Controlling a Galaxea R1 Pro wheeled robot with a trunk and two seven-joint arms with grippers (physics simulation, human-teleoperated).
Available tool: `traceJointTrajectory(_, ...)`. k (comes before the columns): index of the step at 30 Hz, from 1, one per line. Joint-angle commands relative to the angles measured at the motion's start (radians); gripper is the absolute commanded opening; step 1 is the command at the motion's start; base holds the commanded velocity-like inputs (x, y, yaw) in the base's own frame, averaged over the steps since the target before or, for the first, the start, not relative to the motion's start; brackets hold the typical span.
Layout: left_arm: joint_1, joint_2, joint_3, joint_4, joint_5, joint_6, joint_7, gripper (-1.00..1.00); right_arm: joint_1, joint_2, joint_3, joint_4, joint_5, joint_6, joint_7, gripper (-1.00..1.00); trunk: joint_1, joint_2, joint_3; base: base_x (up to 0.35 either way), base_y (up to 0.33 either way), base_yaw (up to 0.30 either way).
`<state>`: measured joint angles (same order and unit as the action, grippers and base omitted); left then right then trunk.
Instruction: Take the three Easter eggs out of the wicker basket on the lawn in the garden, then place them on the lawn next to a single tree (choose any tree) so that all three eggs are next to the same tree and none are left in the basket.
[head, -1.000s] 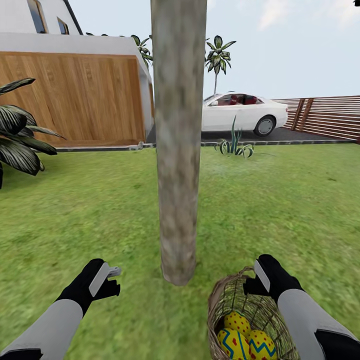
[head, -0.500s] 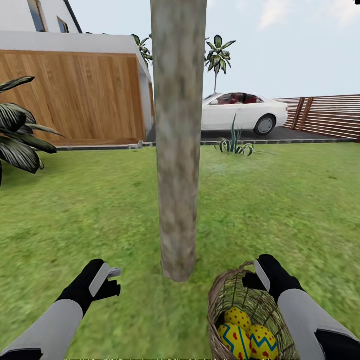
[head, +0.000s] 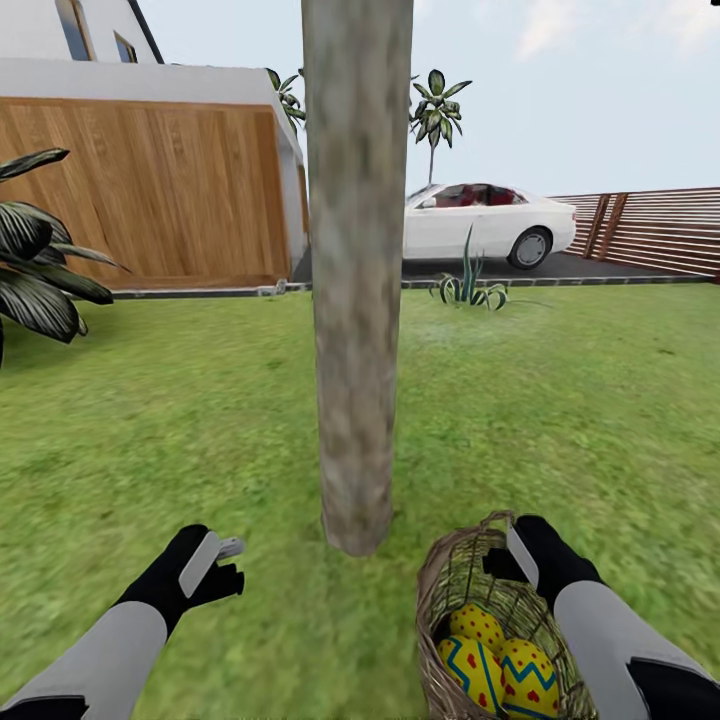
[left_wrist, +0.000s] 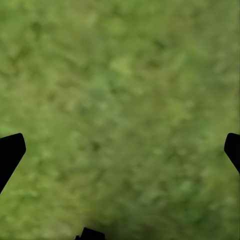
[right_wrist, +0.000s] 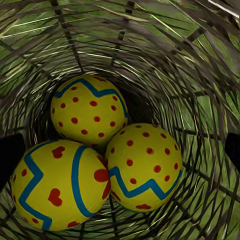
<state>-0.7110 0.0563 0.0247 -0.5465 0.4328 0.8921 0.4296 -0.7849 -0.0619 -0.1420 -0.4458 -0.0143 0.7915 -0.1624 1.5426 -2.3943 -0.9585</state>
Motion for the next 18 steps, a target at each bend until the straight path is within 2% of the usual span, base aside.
traceJointTrajectory(1, -0.001, 0.000, 0.001, -0.001, 0.011, 0.002, 0.008, 1.00, 0.000, 0.001, -0.003, 0.011, -0.002, -0.012, -0.003, 1.00, 0.004, -0.008, -0.004, 0.000, 0.000, 0.000)
traceJointTrajectory(8, -0.001, -0.003, 0.000, -0.001, 0.012, 0.002, 0.008, 1.00, 0.000, 0.002, -0.004, 0.018, -0.003, -0.016, -0.002, 1.00, 0.031, -0.057, -0.026, 0.000, 0.000, 0.000)
traceJointTrajectory(15, -0.001, -0.005, 0.000, 0.000, 0.013, 0.002, 0.008, 1.00, 0.000, 0.006, -0.003, 0.069, -0.004, -0.031, -0.002, 1.00, 0.057, -0.106, -0.048, 0.000, 0.000, 0.000)
traceJointTrajectory(18, -0.001, -0.005, 0.000, 0.000, 0.013, 0.002, 0.007, 1.00, 0.000, 0.016, -0.003, 0.072, -0.004, -0.031, -0.001, 1.00, 0.059, -0.106, -0.060, 0.000, 0.000, 0.000)
